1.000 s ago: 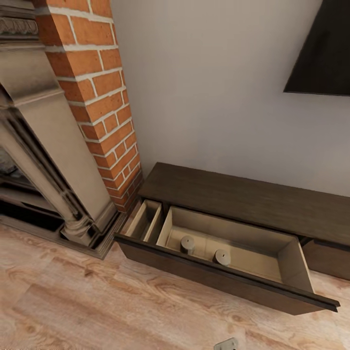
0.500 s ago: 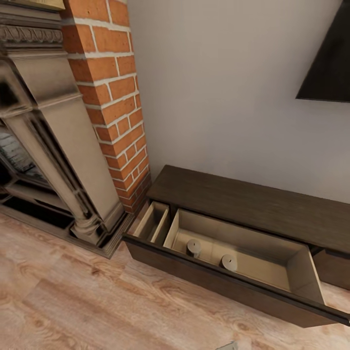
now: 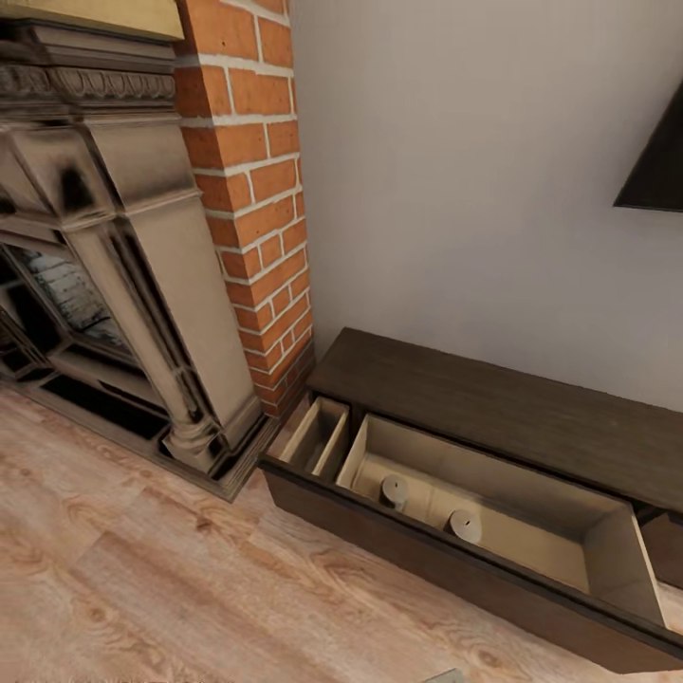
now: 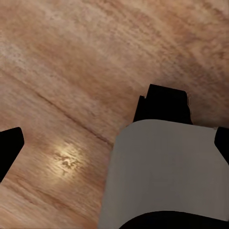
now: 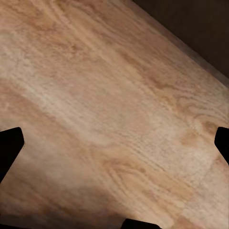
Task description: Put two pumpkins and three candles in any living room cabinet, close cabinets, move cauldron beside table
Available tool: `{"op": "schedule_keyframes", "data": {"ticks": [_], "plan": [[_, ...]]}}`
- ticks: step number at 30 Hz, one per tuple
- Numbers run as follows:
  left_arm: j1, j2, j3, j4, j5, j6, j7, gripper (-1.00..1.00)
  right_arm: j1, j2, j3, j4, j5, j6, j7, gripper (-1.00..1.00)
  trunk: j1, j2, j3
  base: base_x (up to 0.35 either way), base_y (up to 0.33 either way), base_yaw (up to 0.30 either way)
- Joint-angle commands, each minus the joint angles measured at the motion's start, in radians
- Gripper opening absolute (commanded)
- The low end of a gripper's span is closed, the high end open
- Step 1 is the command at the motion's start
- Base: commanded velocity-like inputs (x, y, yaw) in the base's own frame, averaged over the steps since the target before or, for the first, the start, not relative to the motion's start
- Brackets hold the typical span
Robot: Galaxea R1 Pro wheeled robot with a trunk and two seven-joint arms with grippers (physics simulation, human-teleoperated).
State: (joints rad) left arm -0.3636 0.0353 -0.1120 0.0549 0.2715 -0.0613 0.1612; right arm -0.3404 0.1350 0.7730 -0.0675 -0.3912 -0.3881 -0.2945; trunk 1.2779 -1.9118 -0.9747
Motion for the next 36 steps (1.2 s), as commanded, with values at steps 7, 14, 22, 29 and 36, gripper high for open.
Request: {"op": "schedule_keyframes", "data": {"ticks": [7, 14, 22, 29, 36], "plan": [[0.0, 0.0, 0.0, 0.0, 0.0, 0.0, 0.0, 1.0, 0.001, 0.0, 0.0, 0.0, 0.0, 0.0, 0.001, 1.0, 0.0, 0.0, 0.009, 0.0, 0.0, 0.207], [0.0, 0.0, 0.0, 0.0, 0.0, 0.0, 0.0, 1.0, 0.001, 0.0, 0.001, 0.0, 0.0, 0.0, 0.001, 1.0, 0.0, 0.0, 0.017, 0.0, 0.0, 0.221], [0.0, 0.0, 0.0, 0.0, 0.0, 0.0, 0.0, 1.0, 0.001, 0.0, 0.002, 0.0, 0.0, 0.001, 0.001, 1.0, 0.0, 0.0, 0.023, 0.0, 0.0, 0.264], [0.0, 0.0, 0.0, 0.0, 0.0, 0.0, 0.0, 1.0, 0.001, 0.0, 0.002, 0.0, 0.0, 0.002, 0.002, 1.0, 0.0, 0.0, 0.027, 0.0, 0.0, 0.274], [0.0, 0.0, 0.0, 0.0, 0.0, 0.0, 0.0, 1.0, 0.001, 0.006, 0.002, 0.001, 0.0, 0.003, 0.002, 1.0, 0.0, 0.0, 0.027, 0.0, 0.0, 0.286]]}}
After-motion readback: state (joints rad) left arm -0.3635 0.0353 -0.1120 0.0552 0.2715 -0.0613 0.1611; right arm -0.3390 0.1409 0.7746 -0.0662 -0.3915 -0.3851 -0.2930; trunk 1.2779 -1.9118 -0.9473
